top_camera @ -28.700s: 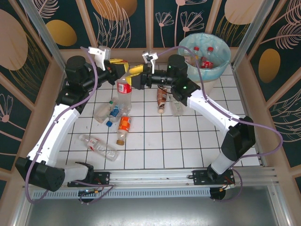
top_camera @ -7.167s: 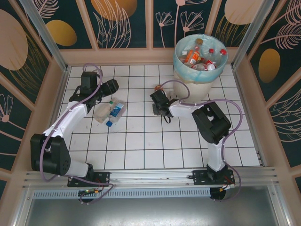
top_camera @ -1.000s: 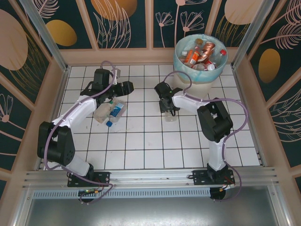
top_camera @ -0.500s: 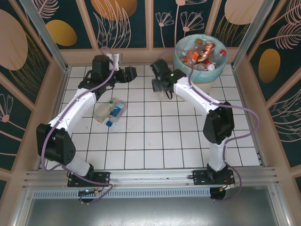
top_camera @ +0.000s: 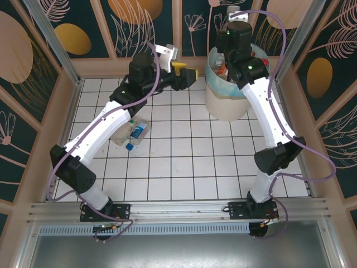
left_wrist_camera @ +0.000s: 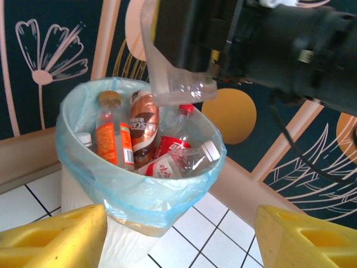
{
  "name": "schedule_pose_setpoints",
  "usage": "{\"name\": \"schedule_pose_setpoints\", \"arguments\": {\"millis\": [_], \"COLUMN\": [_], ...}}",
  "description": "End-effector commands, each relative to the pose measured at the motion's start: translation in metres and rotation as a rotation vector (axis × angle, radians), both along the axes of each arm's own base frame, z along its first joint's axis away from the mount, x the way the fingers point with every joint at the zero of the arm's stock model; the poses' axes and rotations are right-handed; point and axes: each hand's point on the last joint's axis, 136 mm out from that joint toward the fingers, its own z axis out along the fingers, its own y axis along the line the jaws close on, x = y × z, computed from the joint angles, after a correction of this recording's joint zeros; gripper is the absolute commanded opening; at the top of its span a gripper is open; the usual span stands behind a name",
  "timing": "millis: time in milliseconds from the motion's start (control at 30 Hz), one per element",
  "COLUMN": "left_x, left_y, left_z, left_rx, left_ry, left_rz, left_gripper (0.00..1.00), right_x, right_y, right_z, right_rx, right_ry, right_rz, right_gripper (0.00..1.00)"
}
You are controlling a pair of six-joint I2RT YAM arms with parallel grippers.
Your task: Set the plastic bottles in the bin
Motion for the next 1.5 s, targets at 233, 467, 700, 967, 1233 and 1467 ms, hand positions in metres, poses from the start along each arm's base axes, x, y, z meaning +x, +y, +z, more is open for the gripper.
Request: {"name": "schedule_pose_setpoints", "arguments": {"millis": [233,467,700,967,1233,1467], "left_x": [0.002,0.006,0.008,0.01,0.012,0.011], "left_y": [0.0,0.002,0.003,0.006,0.01,0.015], "left_z": [-0.014,-0.022,-0.024,-0.028,-0.037,-0.051], "left_rx": [0.053,0.075,0.084,0.105,0.121,0.152], "left_ry": [-0.011,0.005,0.005,0.002,0.017,0.029], "left_rz": [0.016,0.037,0.051,0.067,0.089,0.109], "left_gripper": [0.72,0.73,0.73,0.74,0.74,0.74], "right_x": [0.047,0.045,0.039,0.053,0.069,0.033], "right_y": [-0.005,-0.009,-0.012,-0.016,0.004,0.006], "right_z": [-0.086,-0.116,-0.095,-0.095,-0.13,-0.213], "right_rx": [0.062,0.117,0.171,0.214,0.22,0.255], "right_ry": [0.14,0.23,0.195,0.187,0.327,0.484], "right_rz": [0.023,0.044,0.071,0.091,0.14,0.156], "right_gripper": [0.47,0.65,0.71,0.62,0.32,0.16]}}
